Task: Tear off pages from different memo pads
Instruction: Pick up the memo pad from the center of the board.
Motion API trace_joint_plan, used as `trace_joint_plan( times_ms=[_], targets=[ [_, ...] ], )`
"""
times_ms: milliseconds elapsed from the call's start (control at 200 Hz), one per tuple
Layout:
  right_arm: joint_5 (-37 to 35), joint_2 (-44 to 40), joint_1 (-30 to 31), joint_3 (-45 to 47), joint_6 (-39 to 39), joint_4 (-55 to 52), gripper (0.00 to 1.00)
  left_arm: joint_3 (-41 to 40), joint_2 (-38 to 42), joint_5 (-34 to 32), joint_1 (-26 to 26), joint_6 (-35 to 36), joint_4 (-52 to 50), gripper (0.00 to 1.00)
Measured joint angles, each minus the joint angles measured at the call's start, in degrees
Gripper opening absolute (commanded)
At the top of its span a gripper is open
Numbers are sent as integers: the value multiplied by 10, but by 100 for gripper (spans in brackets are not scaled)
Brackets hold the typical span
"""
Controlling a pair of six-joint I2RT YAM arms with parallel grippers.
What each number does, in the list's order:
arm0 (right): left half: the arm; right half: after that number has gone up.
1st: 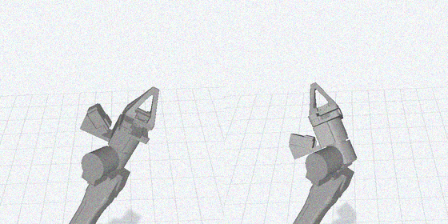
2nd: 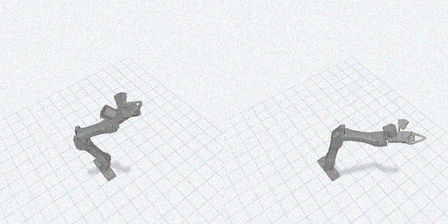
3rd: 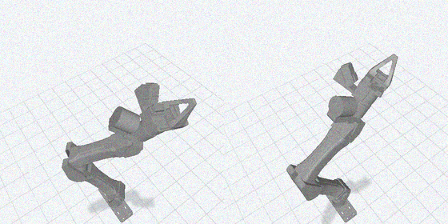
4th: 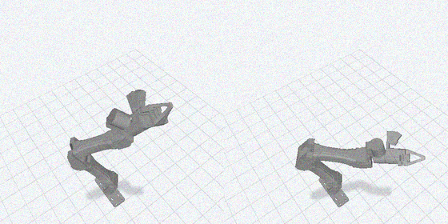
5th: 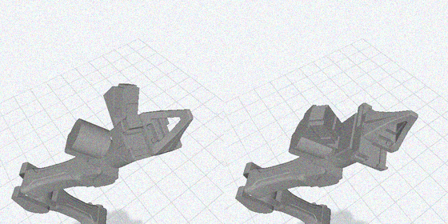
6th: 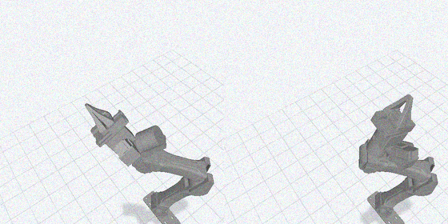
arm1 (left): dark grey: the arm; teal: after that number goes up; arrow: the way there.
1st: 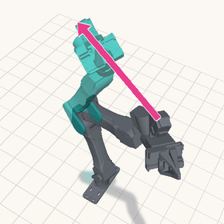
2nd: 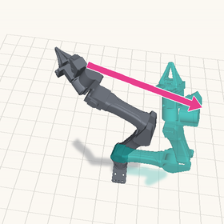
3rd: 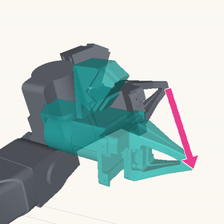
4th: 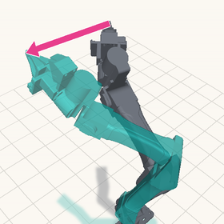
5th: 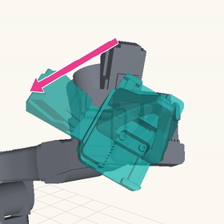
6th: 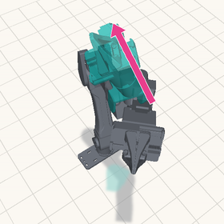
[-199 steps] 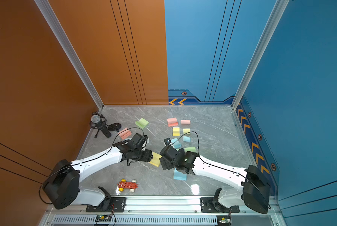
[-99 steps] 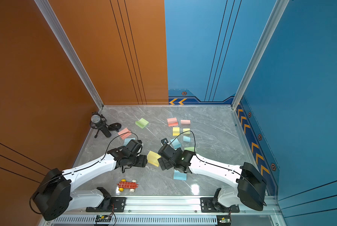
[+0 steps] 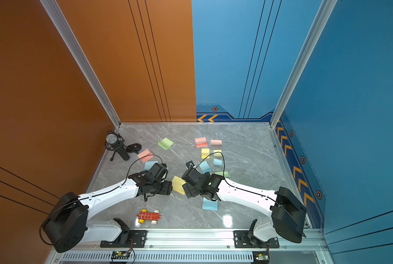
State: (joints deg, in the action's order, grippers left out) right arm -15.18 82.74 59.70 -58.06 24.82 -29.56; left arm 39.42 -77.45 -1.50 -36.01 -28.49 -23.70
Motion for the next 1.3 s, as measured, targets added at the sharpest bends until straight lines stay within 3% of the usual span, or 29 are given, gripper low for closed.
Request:
trace_joint_plan(
  times_ms=[891, 1146, 1301],
  targets=[
    [-1, 8, 0, -7, -5, -11, 99, 0, -22, 3, 9, 2, 22, 71],
    [46, 61, -10, -21, -31, 0, 81, 0, -22, 6, 15, 2, 25, 71],
    [97, 116, -27, -46, -39, 20, 77, 0, -22, 7, 16, 2, 28, 71]
  ],
)
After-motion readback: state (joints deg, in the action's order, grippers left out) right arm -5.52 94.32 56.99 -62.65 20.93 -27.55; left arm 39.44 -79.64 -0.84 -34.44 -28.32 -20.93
